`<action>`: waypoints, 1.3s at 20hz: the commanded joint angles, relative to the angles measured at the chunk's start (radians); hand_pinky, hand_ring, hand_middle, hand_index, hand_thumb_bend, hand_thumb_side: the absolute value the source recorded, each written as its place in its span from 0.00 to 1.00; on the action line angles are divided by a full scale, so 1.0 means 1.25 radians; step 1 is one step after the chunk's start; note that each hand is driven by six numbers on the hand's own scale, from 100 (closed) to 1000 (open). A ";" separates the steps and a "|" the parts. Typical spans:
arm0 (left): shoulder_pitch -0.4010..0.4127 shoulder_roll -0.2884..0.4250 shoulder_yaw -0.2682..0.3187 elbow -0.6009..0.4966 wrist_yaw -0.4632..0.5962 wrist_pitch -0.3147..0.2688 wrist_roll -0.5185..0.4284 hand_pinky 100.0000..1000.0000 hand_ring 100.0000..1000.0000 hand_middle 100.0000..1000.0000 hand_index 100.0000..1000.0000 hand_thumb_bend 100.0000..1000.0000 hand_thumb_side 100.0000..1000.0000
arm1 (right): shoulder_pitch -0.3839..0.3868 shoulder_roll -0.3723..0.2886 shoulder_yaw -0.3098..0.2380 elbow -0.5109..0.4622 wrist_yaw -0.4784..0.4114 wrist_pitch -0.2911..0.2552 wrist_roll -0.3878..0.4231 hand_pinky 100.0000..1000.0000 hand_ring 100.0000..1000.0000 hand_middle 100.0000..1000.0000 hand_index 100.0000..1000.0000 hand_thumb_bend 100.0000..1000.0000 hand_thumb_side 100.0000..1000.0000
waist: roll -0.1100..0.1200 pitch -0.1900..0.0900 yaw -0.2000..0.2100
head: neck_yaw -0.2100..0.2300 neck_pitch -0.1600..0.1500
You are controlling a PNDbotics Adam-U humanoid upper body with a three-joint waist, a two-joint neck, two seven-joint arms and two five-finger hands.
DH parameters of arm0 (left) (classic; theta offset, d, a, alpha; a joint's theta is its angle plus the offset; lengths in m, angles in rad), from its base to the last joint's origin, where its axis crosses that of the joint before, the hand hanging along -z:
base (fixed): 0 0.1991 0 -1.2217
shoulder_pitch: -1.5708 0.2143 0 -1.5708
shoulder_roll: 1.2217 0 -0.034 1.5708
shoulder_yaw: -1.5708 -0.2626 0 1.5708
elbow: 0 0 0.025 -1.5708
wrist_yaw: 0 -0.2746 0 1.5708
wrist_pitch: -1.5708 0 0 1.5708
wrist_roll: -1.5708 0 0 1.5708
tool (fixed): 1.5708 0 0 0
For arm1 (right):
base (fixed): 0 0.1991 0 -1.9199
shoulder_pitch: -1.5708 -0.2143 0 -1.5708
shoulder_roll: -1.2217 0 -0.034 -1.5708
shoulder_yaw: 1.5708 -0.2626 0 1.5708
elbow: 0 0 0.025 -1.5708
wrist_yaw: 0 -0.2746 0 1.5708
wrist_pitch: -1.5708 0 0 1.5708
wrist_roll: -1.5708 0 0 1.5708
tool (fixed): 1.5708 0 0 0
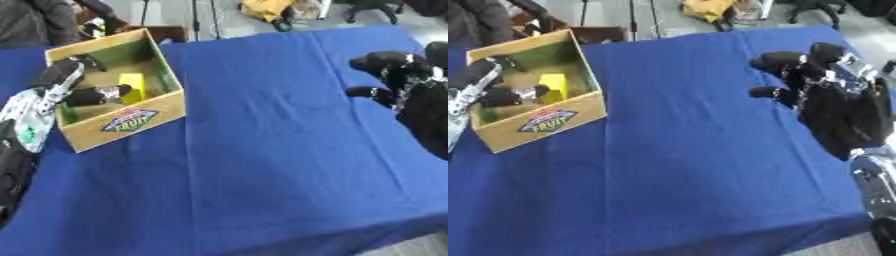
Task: Pick up objects on the table and place them in the box.
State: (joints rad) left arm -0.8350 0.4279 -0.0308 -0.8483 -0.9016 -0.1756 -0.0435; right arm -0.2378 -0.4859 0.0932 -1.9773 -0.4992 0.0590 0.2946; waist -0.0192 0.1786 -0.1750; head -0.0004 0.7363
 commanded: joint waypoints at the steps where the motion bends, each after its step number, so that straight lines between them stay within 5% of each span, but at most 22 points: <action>1: -0.010 0.013 0.007 -0.026 0.020 -0.002 0.030 0.69 1.00 0.81 0.78 0.67 0.89 | -0.005 -0.011 -0.004 -0.018 -0.003 0.001 0.001 0.80 1.00 0.79 0.81 0.00 1.00 | -0.001 -0.016 0.003 | 0.001 -0.007; 6: -0.004 0.018 0.003 -0.056 0.050 0.001 0.062 0.69 1.00 0.81 0.78 0.74 0.89 | -0.002 -0.010 -0.005 -0.018 -0.001 0.001 0.000 0.80 1.00 0.79 0.81 0.00 1.00 | -0.002 -0.018 0.010 | 0.000 -0.007; 12: 0.012 0.021 0.001 -0.110 0.138 0.003 0.099 0.68 1.00 0.76 0.75 0.71 0.88 | 0.003 -0.010 -0.007 -0.017 0.000 0.000 -0.002 0.80 1.00 0.79 0.81 0.00 1.00 | -0.004 -0.021 0.022 | -0.003 -0.008; 23: 0.093 0.036 0.014 -0.377 0.449 0.021 0.116 0.64 1.00 0.71 0.69 0.65 0.79 | 0.009 -0.007 -0.012 -0.012 0.001 -0.001 -0.008 0.80 1.00 0.79 0.80 0.00 1.00 | -0.010 -0.026 0.048 | -0.011 -0.014; 26: 0.138 0.038 0.024 -0.471 0.545 0.037 0.116 0.63 1.00 0.70 0.68 0.55 0.84 | 0.011 -0.005 -0.014 -0.012 0.000 -0.001 -0.009 0.80 1.00 0.79 0.80 0.00 1.00 | -0.011 -0.027 0.056 | -0.014 -0.015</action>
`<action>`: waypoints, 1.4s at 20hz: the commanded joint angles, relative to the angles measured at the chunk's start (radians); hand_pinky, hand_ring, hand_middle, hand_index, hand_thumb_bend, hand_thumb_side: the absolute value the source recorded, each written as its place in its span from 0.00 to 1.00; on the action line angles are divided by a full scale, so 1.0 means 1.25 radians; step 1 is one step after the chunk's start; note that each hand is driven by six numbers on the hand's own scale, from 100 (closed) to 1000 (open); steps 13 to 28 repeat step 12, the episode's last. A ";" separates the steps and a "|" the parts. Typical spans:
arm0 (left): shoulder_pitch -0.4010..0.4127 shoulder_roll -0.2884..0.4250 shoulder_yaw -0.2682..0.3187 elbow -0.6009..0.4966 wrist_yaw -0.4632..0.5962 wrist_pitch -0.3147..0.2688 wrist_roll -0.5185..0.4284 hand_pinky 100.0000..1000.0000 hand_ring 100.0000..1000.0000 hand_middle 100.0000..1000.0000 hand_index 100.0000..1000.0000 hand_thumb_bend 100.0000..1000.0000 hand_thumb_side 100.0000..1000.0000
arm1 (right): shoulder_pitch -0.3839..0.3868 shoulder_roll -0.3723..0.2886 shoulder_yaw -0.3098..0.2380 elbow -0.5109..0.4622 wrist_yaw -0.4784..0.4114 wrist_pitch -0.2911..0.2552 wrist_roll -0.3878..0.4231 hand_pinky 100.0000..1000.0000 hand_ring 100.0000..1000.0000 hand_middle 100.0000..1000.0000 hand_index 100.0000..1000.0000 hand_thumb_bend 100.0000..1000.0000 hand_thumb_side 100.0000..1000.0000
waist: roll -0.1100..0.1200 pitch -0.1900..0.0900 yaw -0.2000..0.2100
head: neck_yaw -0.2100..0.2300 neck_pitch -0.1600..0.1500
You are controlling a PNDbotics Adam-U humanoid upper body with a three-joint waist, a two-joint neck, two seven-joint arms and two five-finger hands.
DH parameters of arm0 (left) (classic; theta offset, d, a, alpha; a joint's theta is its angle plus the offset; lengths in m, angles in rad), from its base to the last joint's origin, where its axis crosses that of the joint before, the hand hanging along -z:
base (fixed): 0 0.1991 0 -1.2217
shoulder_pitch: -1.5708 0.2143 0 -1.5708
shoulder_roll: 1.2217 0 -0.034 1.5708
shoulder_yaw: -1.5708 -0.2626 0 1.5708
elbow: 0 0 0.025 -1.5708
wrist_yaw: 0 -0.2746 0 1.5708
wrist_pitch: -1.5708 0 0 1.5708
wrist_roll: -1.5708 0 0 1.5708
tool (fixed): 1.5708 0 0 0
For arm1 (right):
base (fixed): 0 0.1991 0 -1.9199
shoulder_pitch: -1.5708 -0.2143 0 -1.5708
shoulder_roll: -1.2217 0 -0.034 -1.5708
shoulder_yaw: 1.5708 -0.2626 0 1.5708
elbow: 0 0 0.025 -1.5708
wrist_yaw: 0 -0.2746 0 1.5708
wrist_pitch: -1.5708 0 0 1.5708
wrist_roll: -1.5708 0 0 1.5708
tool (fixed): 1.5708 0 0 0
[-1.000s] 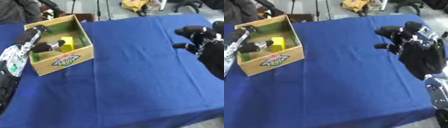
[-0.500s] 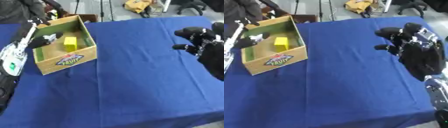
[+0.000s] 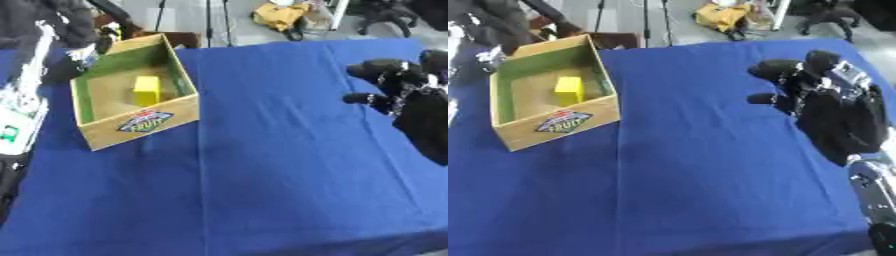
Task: Pick up objects on the table and place them in the box.
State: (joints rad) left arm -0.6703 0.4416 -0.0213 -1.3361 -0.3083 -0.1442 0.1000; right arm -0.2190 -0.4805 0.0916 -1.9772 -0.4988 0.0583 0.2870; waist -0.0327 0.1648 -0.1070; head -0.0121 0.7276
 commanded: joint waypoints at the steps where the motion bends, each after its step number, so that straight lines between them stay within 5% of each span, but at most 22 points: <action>1: 0.022 0.027 0.019 -0.110 0.104 0.018 0.000 0.63 1.00 0.70 0.68 0.53 0.85 | -0.003 -0.009 -0.013 -0.012 0.000 -0.001 -0.004 0.80 1.00 0.79 0.80 0.00 1.00 | 0.000 -0.016 0.005 | -0.006 -0.009; 12: 0.254 -0.018 0.072 -0.368 0.350 0.028 -0.005 0.56 0.99 0.65 0.66 0.37 0.92 | 0.008 -0.007 -0.022 -0.008 0.002 -0.005 -0.013 0.80 1.00 0.79 0.81 0.00 1.00 | -0.003 -0.018 0.038 | -0.023 -0.009; 28: 0.254 -0.018 0.072 -0.368 0.350 0.028 -0.005 0.56 0.99 0.65 0.66 0.37 0.92 | 0.008 -0.007 -0.022 -0.008 0.002 -0.005 -0.013 0.80 1.00 0.79 0.81 0.00 1.00 | -0.003 -0.018 0.038 | -0.023 -0.009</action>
